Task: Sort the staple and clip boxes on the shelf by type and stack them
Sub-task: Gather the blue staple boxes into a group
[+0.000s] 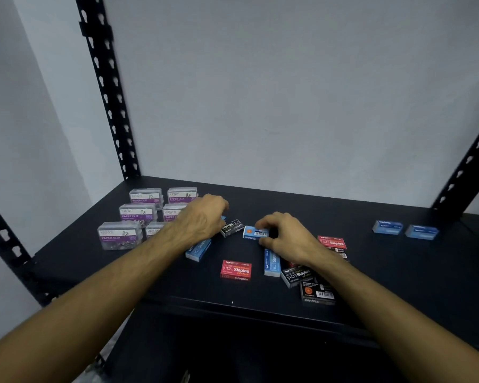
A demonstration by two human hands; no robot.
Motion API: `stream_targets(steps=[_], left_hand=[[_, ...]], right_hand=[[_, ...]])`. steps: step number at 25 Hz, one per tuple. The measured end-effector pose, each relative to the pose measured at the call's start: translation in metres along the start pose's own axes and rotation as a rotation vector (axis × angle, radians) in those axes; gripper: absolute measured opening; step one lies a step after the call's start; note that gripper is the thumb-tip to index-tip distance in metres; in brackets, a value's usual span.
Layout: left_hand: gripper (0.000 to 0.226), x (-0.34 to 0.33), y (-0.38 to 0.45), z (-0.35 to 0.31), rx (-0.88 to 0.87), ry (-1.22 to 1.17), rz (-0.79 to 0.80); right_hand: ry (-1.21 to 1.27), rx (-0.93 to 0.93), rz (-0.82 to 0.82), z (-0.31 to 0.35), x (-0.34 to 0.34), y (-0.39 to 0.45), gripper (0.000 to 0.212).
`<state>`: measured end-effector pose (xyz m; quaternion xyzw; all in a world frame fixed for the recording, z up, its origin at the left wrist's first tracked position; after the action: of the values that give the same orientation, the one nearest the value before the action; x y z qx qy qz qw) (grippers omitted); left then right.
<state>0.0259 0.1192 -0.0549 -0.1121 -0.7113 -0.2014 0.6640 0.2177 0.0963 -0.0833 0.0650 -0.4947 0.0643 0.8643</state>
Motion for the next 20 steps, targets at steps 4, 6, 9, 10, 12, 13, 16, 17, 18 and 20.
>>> stream_targets(steps=[4, 6, 9, 10, 12, 13, 16, 17, 18, 20], left_hand=[[0.031, 0.004, 0.001, -0.002, 0.0, 0.068, 0.031], [0.031, 0.006, 0.001, -0.002, 0.005, 0.084, 0.048], [0.031, 0.006, 0.004, -0.001, 0.012, 0.063, 0.076], [0.03, 0.006, 0.005, 0.0, 0.012, 0.032, 0.082], [0.026, 0.003, 0.008, 0.002, 0.003, -0.038, 0.084], [0.025, 0.001, 0.01, 0.003, -0.002, -0.072, 0.084], [0.033, -0.002, 0.013, 0.005, -0.016, -0.187, 0.104], [0.036, -0.002, 0.014, 0.004, -0.025, -0.215, 0.108], [0.038, -0.002, 0.015, 0.002, -0.041, -0.235, 0.11], [0.041, -0.002, 0.016, -0.001, -0.074, -0.27, 0.106]], right_hand=[[0.02, -0.003, 0.021, -0.001, 0.001, 0.001, 0.027], [0.03, -0.003, 0.024, -0.002, 0.001, 0.001, 0.027], [0.032, 0.006, 0.019, -0.002, 0.002, 0.0, 0.028], [0.027, 0.013, 0.018, -0.002, 0.003, 0.0, 0.028], [0.009, 0.022, 0.015, -0.003, 0.006, -0.002, 0.028], [-0.004, 0.022, 0.012, -0.005, 0.007, -0.002, 0.028], [-0.042, 0.007, 0.008, -0.011, 0.01, -0.003, 0.03], [-0.048, 0.0, 0.009, -0.013, 0.011, -0.003, 0.031], [-0.051, -0.007, 0.012, -0.015, 0.013, -0.003, 0.032], [-0.058, -0.014, 0.018, -0.018, 0.015, -0.002, 0.031]])
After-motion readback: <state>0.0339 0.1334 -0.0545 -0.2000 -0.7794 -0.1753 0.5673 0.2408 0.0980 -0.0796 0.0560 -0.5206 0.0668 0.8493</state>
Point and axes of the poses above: each hand's wrist, its own y-axis towards the middle knuckle, its own x-axis out of the back of the hand, z = x × y, the point moved 4 cm from there along y, towards the middle knuckle, and after that the axes turned 10 degrees about -x, right-handed, at the moved point
